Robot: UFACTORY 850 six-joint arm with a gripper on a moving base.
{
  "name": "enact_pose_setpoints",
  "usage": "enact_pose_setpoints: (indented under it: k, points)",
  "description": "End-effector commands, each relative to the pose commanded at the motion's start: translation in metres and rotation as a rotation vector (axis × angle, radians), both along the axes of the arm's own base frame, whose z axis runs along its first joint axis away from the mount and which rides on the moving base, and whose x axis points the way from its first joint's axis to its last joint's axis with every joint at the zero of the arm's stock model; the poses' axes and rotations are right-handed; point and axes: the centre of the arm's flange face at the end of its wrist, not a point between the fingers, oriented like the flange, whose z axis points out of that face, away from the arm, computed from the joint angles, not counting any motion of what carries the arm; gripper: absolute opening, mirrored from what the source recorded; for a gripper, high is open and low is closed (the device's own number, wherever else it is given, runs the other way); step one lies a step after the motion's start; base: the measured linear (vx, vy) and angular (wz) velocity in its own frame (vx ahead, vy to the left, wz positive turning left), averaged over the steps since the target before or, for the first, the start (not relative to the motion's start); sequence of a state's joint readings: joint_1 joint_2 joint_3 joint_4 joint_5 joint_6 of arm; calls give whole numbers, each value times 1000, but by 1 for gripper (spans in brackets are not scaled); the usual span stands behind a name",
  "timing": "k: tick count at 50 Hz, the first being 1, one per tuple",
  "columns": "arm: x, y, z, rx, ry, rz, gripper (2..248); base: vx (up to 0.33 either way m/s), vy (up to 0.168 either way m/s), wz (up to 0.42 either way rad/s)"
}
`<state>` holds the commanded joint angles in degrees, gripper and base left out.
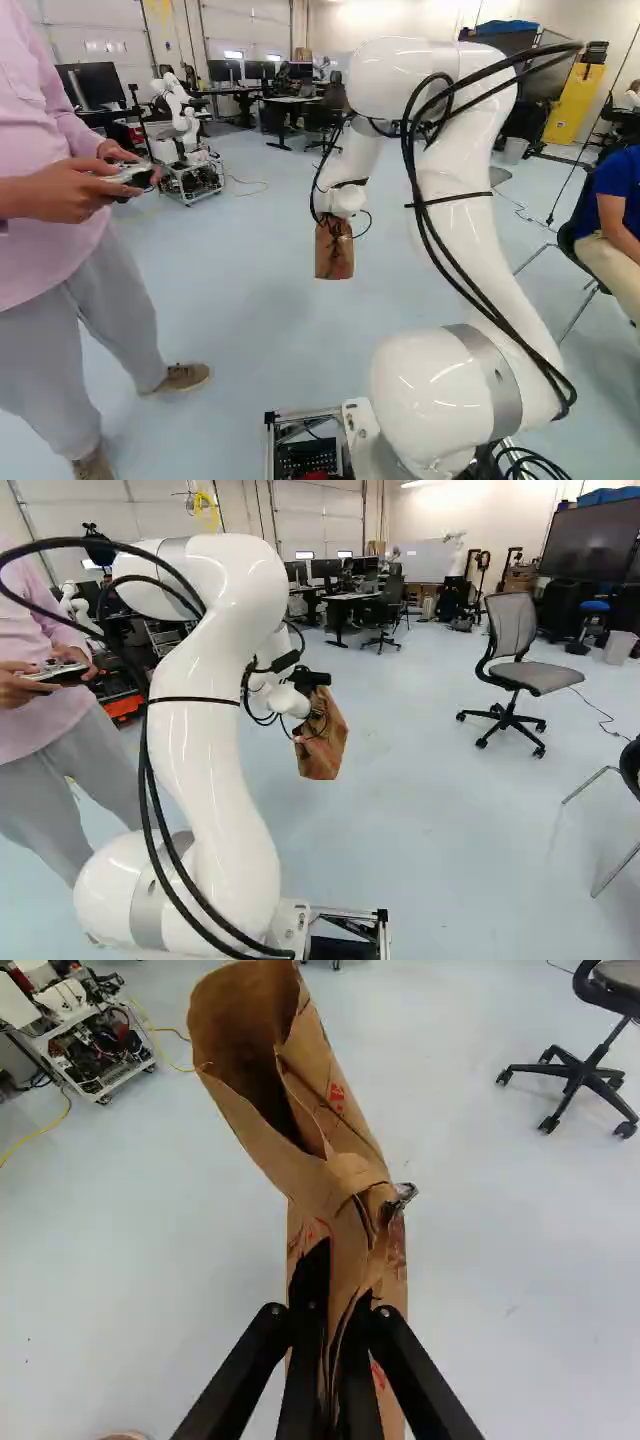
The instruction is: Pick up the grocery bag from the ground
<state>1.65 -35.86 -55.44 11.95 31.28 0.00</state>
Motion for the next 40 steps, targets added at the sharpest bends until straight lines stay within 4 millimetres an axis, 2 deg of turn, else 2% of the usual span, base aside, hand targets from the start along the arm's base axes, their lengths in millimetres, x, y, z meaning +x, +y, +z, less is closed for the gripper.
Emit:
enact_pose_setpoints:
  k: [21,40]
  points:
    - [-20,-1,17,-9,-26,11,21,0,0,0]
    - [-53,-3,41,-23,-67,28,21,0,0,0]
